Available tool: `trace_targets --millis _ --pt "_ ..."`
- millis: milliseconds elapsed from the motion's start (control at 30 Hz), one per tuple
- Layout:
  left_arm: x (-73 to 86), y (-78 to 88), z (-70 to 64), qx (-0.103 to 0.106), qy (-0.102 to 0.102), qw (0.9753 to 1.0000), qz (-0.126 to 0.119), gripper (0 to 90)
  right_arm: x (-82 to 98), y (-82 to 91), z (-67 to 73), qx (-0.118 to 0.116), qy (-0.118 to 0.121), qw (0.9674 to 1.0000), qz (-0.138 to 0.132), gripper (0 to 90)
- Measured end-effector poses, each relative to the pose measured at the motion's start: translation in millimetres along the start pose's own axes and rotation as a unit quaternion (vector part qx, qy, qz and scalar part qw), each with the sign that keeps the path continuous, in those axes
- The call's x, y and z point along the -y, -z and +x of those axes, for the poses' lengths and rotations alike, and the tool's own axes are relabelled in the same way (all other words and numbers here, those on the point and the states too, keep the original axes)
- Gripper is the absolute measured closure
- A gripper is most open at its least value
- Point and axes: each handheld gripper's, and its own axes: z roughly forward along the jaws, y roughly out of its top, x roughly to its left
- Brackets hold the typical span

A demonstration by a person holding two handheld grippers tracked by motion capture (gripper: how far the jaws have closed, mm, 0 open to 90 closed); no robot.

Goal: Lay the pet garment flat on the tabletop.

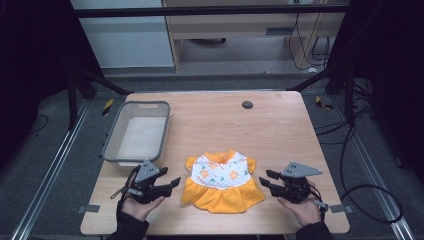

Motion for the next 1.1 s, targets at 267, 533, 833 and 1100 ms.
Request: trace_targets --millis 267,533,833,1100 --pt "-38.0 -63.7 18.2 -0.053 -0.026 0.9976 0.037 47.7 -24.8 -37.1 -37.1 0.048 -0.026 0.9985 -0.007 58.3" --pt "-25.7 -114.1 27.7 -0.052 -0.009 0.9930 0.106 49.2 -15.2 -86.2 -46.6 0.049 -0.041 0.9971 0.043 56.3" --pt "-11.7 -118.9 27.1 -0.031 0.009 0.9945 0.100 53.5 -9.4 -104.4 -36.9 0.035 -0.014 0.9963 0.077 59.5" --pt "-13.3 -119.4 15.3 -0.020 0.000 0.9945 0.103 86.3 -9.4 -108.6 -29.1 0.038 -0.011 0.9952 0.090 84.2"
